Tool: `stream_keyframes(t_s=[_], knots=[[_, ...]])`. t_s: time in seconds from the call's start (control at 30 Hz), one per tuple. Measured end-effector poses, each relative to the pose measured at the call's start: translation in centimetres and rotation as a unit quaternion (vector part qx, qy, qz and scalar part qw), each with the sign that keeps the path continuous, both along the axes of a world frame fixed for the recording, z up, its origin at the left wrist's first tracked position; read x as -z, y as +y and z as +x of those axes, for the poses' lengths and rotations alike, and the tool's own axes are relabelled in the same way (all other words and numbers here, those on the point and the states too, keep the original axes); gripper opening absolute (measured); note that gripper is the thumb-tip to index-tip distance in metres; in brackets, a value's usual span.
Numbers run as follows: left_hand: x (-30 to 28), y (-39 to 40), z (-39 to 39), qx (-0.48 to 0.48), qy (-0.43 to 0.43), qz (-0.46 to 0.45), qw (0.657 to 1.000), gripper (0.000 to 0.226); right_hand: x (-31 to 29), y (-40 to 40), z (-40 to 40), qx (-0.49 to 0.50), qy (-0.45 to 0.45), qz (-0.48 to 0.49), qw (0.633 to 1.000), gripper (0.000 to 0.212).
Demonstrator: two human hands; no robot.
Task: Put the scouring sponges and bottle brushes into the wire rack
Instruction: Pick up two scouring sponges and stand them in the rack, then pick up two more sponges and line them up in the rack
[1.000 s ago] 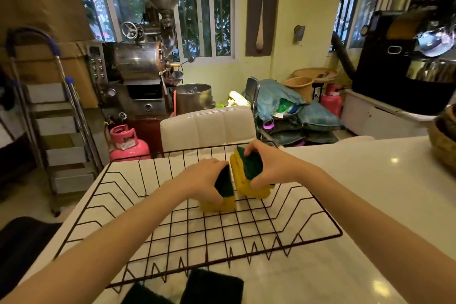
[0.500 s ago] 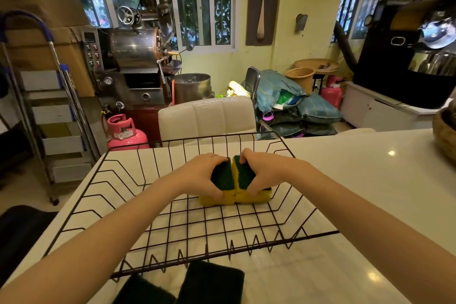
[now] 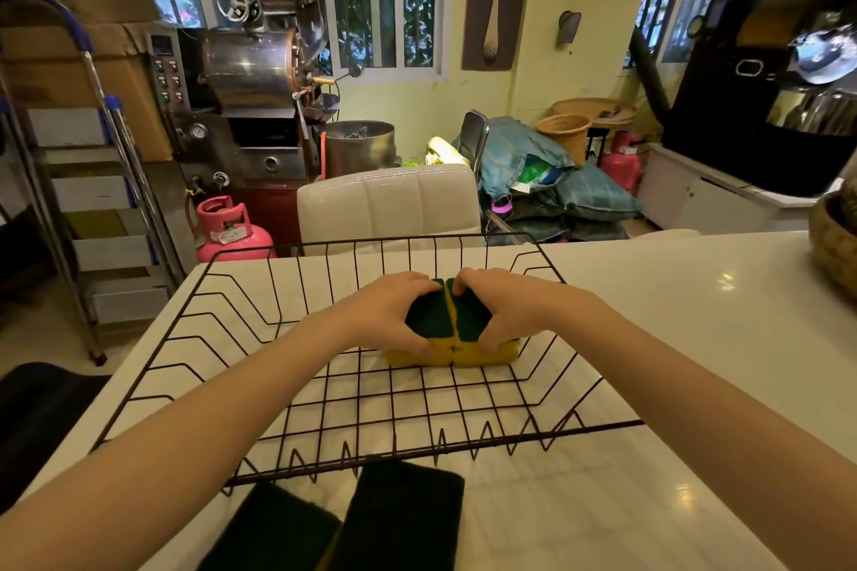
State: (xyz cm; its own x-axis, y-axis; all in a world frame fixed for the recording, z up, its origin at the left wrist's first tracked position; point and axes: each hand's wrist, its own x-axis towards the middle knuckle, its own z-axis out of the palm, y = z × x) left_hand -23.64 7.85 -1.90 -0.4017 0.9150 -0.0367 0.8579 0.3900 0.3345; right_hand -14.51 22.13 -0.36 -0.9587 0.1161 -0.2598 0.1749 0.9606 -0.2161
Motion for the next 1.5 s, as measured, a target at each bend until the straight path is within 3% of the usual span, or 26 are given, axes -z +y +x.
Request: stream_keyframes(t_s=[0.2,0.3,0.4,0.47,0.6,0.83,0.9,1.1,1.27,1.5], knots=[[0.0,0.2,0.6,-0.004,0.051,-0.066,0.997,0.075,0.2,-0.5,-0.1,-0.029,0.015,0.086,0.996,0.065],[-0.5,-0.1,1.0,-0.003,0.061,-0.094,0.994,0.078,0.4,-0.7,0.3,-0.018,0.006,0.099,0.995,0.075],[-1.4,-0.8,1.6,-0.005,-0.002,-0.091,0.996,0.075,0.2,-0.9,1.4,0.008,0.000,0.065,0.998,0.097],[-2.4,-1.8,2.3,-0.005,-0.029,-0.078,0.997,0.073,-0.5,-1.3,2.2,0.020,0.036,0.034,0.999,0.100],[-5.1,-5.1,4.8,-0.016,-0.016,-0.011,1.000,0.068,-3.1,-3.5,4.6,0.025,0.166,-0.076,0.983,0.093],[-5.5,-13.4,10.5,-0.060,0.015,0.144,0.988,0.054,-2.5,-10.0,10.9,-0.021,0.330,-0.264,0.906,0.076],[-4.6,-15.2,12.2,-0.063,0.021,0.168,0.984,0.054,-1.3,-11.7,12.7,-0.055,0.332,-0.271,0.902,0.069],[-1.3,-18.9,15.6,-0.105,-0.004,0.188,0.977,0.040,1.9,-14.7,15.8,-0.109,0.269,-0.200,0.936,0.052],[1.0,-19.8,15.9,-0.120,-0.029,0.140,0.982,0.041,3.0,-15.3,16.0,-0.112,0.248,-0.135,0.953,0.062],[0.8,-19.9,14.2,-0.129,-0.100,0.047,0.986,0.039,2.9,-14.9,14.9,-0.090,0.174,-0.057,0.979,0.057]])
